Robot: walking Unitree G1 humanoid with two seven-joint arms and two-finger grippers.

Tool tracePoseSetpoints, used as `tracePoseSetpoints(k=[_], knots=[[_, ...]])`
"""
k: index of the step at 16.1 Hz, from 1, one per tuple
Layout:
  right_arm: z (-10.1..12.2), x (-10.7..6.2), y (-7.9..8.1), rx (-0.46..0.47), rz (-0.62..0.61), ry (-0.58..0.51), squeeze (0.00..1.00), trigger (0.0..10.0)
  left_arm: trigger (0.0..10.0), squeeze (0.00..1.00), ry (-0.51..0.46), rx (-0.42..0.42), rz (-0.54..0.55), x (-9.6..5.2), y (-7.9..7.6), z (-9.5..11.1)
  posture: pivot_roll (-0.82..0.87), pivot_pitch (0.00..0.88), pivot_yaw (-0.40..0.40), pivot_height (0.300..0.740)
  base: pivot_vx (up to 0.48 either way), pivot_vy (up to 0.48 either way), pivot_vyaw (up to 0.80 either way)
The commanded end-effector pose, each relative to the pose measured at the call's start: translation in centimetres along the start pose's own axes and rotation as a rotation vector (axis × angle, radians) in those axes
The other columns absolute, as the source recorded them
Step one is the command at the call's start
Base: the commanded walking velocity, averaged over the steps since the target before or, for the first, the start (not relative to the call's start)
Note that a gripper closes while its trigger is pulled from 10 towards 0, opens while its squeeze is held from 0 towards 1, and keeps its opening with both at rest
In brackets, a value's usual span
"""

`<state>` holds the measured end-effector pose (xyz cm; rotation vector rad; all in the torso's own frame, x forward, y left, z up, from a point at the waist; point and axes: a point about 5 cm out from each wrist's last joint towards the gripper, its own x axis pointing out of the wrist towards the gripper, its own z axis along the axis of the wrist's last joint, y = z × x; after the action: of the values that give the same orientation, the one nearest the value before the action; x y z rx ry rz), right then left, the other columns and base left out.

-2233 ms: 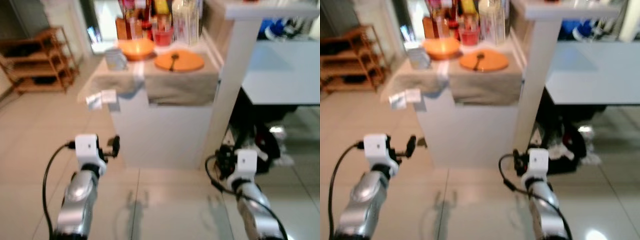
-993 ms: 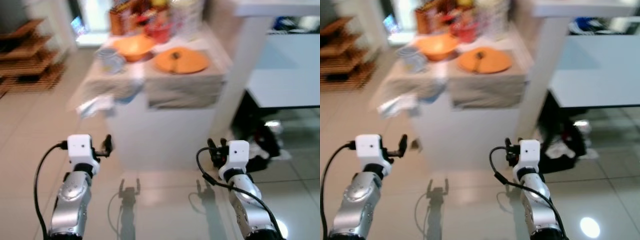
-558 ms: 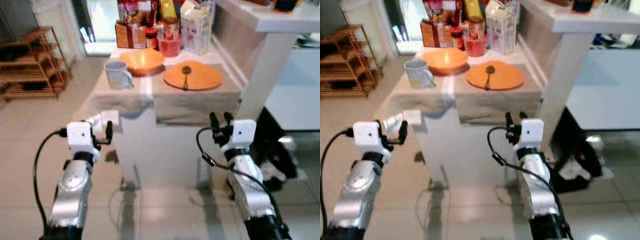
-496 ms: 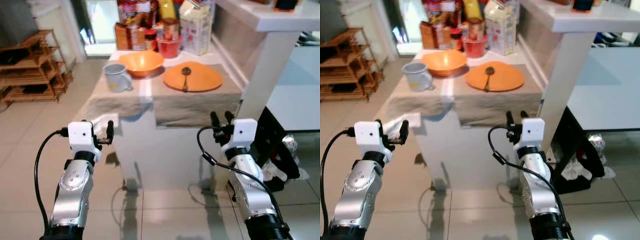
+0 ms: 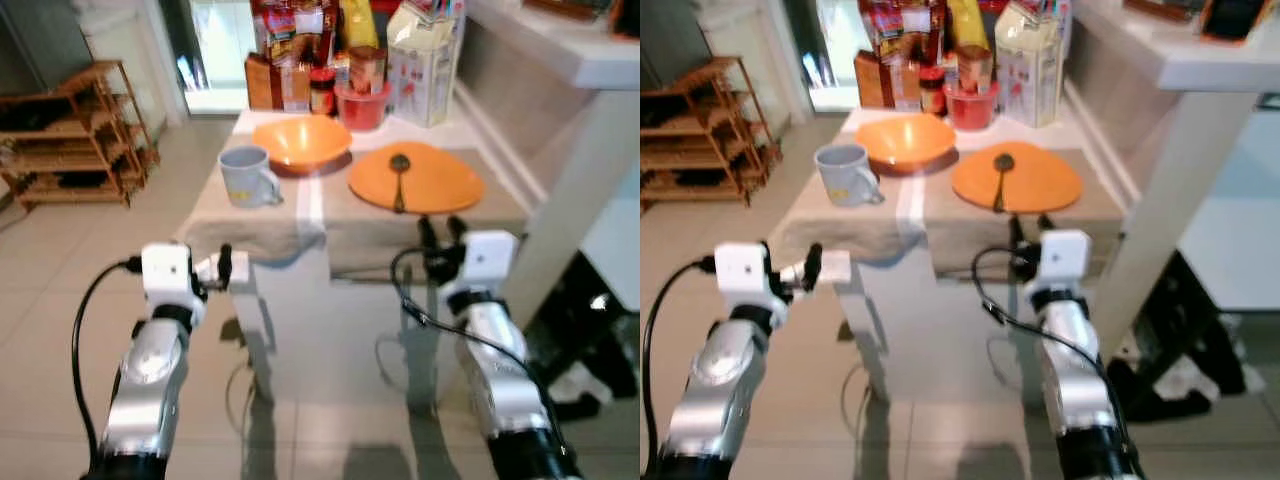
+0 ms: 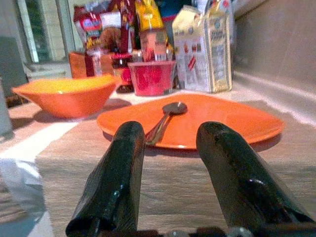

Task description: Setting the table

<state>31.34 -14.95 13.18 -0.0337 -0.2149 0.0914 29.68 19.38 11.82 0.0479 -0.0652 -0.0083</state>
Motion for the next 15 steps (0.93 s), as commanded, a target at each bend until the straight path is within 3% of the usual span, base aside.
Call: tracePoseSetpoints(k=[1, 2, 9, 12, 13, 14, 15], knots=[[0.3, -0.1, -0.9, -0.014, -0.026, -0.005, 0.00, 10.0, 10.0, 0.00, -0.011, -0.004, -0.025, 0.1, -0.7, 0.3, -0.11, 0.000, 0.048, 0.740, 0.000, 0.000, 0.00], [0.4, -0.1, -0.9, -0.014, -0.027, -0.006, 0.00, 10.0, 10.0, 0.00, -0.006, 0.031, -0.023, 0.1, -0.8, 0.3, -0.11, 0.000, 0.048, 0.740, 0.000, 0.000, 0.00], [0.3, -0.3, -1.0, -0.017, -0.038, -0.001, 0.00, 10.0, 10.0, 0.00, 0.002, 0.007, -0.015, 0.0, -0.7, 0.0, -0.11, 0.000, 0.049, 0.740, 0.000, -0.469, 0.00], [-0.4, -1.6, -3.8, -0.030, -0.216, 0.055, 0.00, 10.0, 10.0, 0.00, 0.029, -0.001, -0.016, 0.1, -0.7, -0.4, -0.11, 0.000, 0.050, 0.740, 0.000, 0.000, 0.00], [-1.7, -3.3, -5.6, -0.064, -0.306, 0.111, 0.00, 10.0, 10.0, 0.00, 0.042, 0.014, -0.013, 0.3, -0.5, -0.6, -0.12, 0.000, 0.055, 0.740, 0.000, 0.000, 0.00], [-2.1, -3.7, -6.0, -0.071, -0.329, 0.127, 0.00, 10.0, 10.0, 0.00, 0.044, 0.012, -0.013, 0.3, -0.4, -0.6, -0.12, 0.000, 0.055, 0.740, 0.000, 0.000, 0.00], [-3.1, -5.5, -7.0, -0.106, -0.418, 0.173, 0.00, 10.0, 10.0, 0.00, 0.039, 0.025, -0.021, 0.5, -0.5, -0.5, -0.13, 0.000, 0.061, 0.740, 0.000, 0.000, 0.00]])
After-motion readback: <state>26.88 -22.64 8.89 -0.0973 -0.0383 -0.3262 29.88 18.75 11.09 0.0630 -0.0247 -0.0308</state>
